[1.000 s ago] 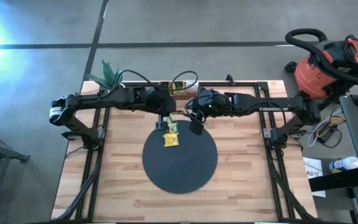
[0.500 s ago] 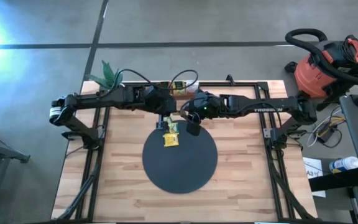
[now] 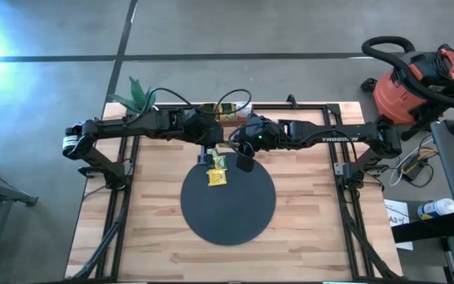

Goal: Pick & Place Tea
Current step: Put the yellow tea bag into the middle section of the wooden organizer

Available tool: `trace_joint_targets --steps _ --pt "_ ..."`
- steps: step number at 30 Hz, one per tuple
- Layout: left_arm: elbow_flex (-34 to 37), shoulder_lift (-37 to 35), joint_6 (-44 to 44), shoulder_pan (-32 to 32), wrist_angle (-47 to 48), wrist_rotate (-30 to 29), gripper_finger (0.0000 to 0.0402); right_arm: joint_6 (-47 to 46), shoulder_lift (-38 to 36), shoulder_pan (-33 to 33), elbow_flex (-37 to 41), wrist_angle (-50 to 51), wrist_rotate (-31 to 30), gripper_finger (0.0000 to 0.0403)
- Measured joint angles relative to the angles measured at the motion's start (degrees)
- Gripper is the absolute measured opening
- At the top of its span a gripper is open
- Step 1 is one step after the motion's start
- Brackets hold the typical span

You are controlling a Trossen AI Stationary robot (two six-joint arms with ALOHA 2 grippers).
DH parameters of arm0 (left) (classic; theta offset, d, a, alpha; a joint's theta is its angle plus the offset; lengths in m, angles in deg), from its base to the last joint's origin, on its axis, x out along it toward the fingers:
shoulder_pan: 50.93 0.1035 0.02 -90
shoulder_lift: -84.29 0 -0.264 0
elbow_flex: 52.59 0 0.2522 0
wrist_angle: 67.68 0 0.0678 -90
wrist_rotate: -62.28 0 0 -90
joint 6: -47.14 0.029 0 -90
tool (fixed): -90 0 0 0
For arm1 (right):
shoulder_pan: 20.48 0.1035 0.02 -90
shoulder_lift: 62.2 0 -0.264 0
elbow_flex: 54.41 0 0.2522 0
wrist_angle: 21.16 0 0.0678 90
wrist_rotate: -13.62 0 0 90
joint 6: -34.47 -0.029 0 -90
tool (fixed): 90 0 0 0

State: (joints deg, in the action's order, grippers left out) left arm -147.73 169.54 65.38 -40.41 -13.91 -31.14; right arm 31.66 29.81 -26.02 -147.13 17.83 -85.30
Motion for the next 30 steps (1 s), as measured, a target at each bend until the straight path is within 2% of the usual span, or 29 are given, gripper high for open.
trace_joint_targets --steps 5,8,16,19,23,30 --pt "0.00 0.00 -0.24 0.00 -0.01 0.00 0.0000 0.00 0.01 -0.04 0.00 -0.02 -0.01 0.0017" --pt "0.00 0.00 -0.86 0.00 -0.02 -0.02 0.0008 -0.01 0.01 -0.04 0.00 -0.07 0.02 0.0010" --pt "0.00 0.00 -3.38 0.00 -0.51 -1.14 0.0087 -0.43 0.03 -0.11 0.00 -0.11 0.00 0.0008" --pt "0.02 -0.01 -4.32 0.00 -0.50 -2.57 0.0105 -1.14 0.06 -0.37 0.00 -0.20 -0.02 0.0008" --pt "0.09 -1.02 -8.05 0.00 -0.15 -2.91 0.0108 -1.28 0.08 -1.39 0.00 -0.22 -1.84 0.0008" --pt "0.09 -5.57 -17.32 -0.02 2.47 -4.56 0.0108 -0.47 0.08 -6.53 0.00 -0.77 -1.28 0.0008"
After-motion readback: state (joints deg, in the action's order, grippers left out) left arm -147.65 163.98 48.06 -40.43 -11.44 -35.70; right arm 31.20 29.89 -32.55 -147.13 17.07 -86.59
